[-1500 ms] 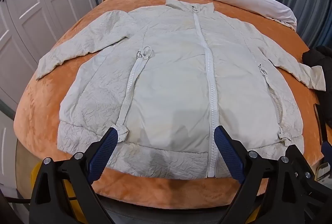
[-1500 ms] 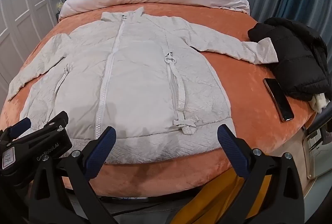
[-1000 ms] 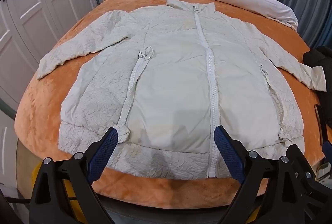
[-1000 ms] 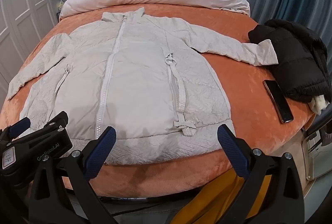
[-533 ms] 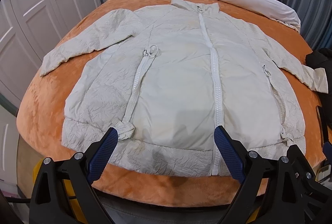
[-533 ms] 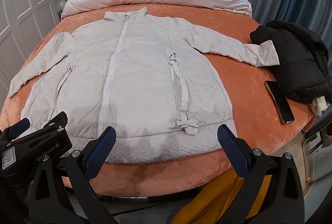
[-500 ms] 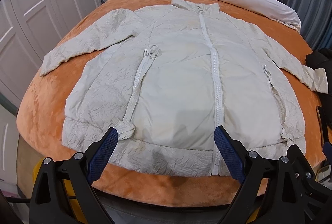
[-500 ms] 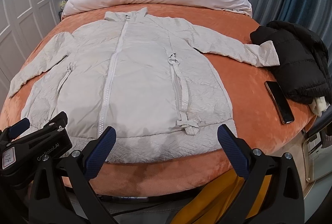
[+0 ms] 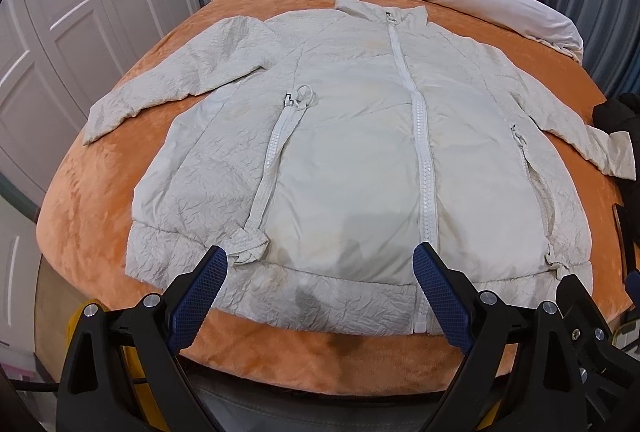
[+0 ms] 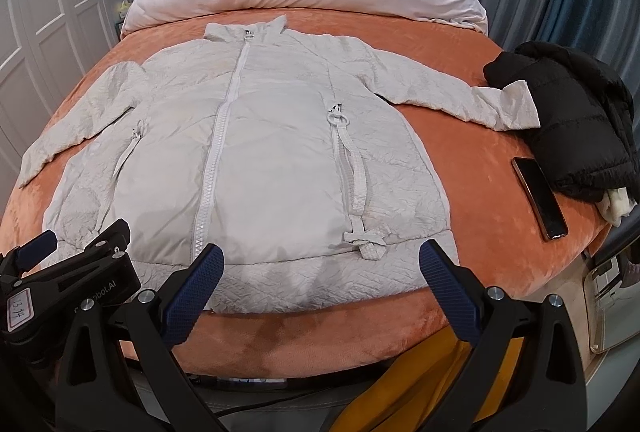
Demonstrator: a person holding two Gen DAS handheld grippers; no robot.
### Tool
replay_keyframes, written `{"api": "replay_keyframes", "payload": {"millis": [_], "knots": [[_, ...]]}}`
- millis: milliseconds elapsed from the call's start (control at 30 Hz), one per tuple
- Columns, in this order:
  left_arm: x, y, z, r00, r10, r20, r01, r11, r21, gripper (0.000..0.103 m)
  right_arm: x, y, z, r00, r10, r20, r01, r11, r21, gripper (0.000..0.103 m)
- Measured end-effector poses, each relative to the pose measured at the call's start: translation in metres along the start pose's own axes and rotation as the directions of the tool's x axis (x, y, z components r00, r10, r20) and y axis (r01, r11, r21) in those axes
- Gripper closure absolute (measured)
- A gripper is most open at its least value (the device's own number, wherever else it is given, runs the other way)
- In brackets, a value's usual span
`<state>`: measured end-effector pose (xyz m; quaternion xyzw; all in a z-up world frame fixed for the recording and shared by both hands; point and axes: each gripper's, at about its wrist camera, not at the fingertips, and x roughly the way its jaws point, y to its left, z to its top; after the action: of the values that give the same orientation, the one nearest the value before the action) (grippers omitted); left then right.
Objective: Fold large clothes
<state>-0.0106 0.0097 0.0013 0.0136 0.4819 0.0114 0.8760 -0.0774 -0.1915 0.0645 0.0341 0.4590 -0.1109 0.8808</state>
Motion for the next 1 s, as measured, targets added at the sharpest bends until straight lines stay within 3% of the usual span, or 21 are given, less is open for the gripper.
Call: {"api": "replay_keyframes", "payload": {"millis": [1000], "knots": [[-0.0029, 0.0058, -0.0005, 1.000, 0.004, 0.002, -0.004, 1.000, 0.001, 0.011, -0.0013, 0.0000, -0.0002, 1.000, -0.001, 0.002, 0.001, 1.000, 0.000, 0.007]]}}
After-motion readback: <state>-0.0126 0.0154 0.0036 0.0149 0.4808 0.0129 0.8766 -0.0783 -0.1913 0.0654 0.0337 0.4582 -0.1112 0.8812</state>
